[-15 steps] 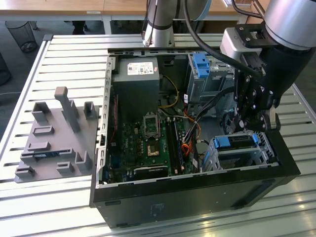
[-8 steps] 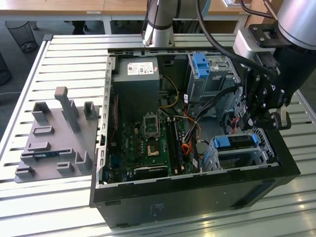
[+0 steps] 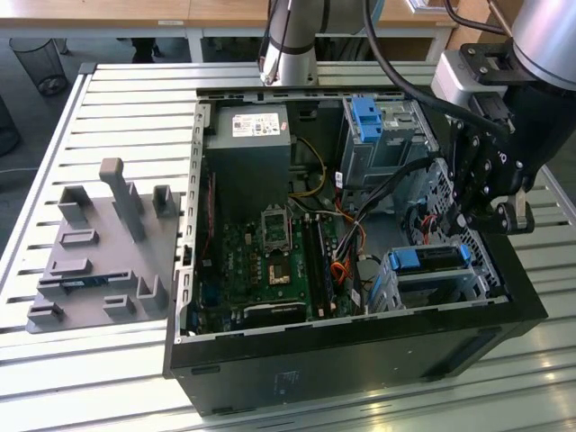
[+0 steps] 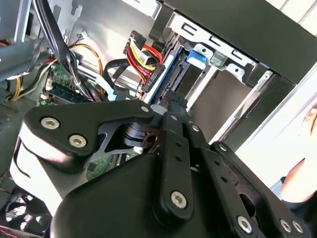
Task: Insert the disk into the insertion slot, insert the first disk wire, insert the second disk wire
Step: 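Insert the first disk wire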
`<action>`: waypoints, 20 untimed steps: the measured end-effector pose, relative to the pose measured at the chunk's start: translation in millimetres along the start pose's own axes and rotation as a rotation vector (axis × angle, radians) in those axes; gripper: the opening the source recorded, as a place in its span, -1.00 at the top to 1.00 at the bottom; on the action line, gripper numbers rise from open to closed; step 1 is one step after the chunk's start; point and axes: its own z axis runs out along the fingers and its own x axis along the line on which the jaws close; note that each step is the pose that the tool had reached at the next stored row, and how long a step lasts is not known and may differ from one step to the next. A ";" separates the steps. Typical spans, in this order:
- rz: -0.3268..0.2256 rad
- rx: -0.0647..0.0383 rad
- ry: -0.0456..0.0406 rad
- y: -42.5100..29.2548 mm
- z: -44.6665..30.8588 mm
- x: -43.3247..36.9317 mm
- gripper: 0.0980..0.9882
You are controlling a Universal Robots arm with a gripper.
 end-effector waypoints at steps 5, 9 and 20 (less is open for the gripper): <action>0.026 0.001 0.0002 0.1 0.6 -2.9 0.98; 0.041 0.001 0.0005 0.2 0.7 -6.7 0.96; 0.095 0.002 0.0014 -1.1 2.1 -13.8 0.69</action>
